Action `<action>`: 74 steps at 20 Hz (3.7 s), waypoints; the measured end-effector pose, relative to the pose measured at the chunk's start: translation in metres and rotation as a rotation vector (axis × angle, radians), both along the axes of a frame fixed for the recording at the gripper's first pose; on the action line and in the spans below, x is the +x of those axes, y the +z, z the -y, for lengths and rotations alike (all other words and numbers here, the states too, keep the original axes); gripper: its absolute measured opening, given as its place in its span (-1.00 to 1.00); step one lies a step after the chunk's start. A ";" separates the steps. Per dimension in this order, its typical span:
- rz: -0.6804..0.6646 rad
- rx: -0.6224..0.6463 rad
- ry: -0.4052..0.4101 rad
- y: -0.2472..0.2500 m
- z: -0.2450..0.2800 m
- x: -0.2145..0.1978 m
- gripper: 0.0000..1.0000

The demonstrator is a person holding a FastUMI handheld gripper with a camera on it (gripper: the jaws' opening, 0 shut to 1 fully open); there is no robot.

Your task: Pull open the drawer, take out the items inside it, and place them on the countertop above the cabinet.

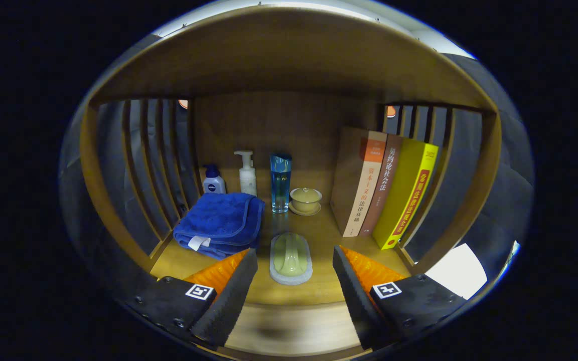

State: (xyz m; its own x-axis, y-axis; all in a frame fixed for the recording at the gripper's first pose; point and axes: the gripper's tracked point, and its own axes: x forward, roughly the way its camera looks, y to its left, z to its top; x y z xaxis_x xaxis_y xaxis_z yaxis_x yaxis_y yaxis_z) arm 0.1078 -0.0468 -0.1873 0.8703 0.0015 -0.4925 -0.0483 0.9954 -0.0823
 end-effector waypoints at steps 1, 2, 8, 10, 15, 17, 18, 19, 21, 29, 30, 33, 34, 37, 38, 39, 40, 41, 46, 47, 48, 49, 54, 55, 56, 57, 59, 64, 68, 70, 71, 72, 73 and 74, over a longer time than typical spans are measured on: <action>0.015 -0.005 0.001 0.005 0.001 -0.012 0.98; 0.027 -0.005 -0.003 0.009 0.002 -0.024 0.99; 0.068 0.043 -0.023 0.008 0.010 -0.093 0.98; 0.095 0.035 -0.030 0.006 0.014 -0.117 0.98; 0.141 -0.025 -0.031 -0.010 0.020 -0.179 0.98; 0.127 -0.037 -0.026 -0.025 0.018 -0.199 0.98; 0.121 -0.033 -0.025 -0.031 0.017 -0.207 0.98; 0.118 -0.027 -0.025 -0.036 0.014 -0.214 0.98; 0.104 -0.018 -0.019 -0.048 0.011 -0.228 0.98; 0.039 0.010 -0.014 -0.097 0.006 -0.268 0.98; 0.032 0.008 -0.014 -0.104 0.005 -0.268 0.98; 0.033 0.001 -0.016 -0.116 0.002 -0.267 0.98; 0.038 -0.004 -0.022 -0.119 0.004 -0.264 0.98; 0.053 0.004 -0.031 -0.125 0.000 -0.260 0.98; 0.055 0.005 -0.035 -0.125 -0.001 -0.261 0.92; 0.058 0.007 -0.038 -0.127 -0.003 -0.258 0.91; 0.056 0.010 -0.039 -0.128 -0.005 -0.257 0.91; 0.050 0.014 -0.038 -0.129 -0.007 -0.253 0.91; 0.048 -0.032 -0.019 -0.136 -0.012 -0.233 0.91; 0.050 -0.029 -0.027 -0.136 -0.012 -0.229 0.91; 0.054 -0.017 -0.038 -0.137 -0.011 -0.223 0.91; 0.062 0.001 -0.052 -0.136 -0.011 -0.216 0.91; 0.056 -0.005 -0.059 -0.143 -0.012 -0.187 0.91; 0.055 -0.007 -0.057 -0.145 -0.012 -0.183 0.91; 0.057 -0.008 -0.056 -0.145 -0.012 -0.179 0.91; 0.055 -0.008 -0.053 -0.147 -0.013 -0.175 0.91; 0.054 -0.010 -0.054 -0.150 -0.012 -0.166 0.91; 0.050 -0.025 -0.037 -0.154 -0.014 -0.148 0.91; 0.047 -0.025 -0.037 -0.160 -0.015 -0.132 0.91; 0.046 -0.032 -0.035 -0.162 -0.015 -0.124 0.91; 0.046 -0.038 -0.034 -0.163 -0.016 -0.120 0.91; 0.047 -0.044 -0.033 -0.164 -0.016 -0.116 0.91; 0.047 -0.050 -0.032 -0.165 -0.016 -0.113 0.91; 0.048 -0.056 -0.031 -0.166 -0.016 -0.109 0.91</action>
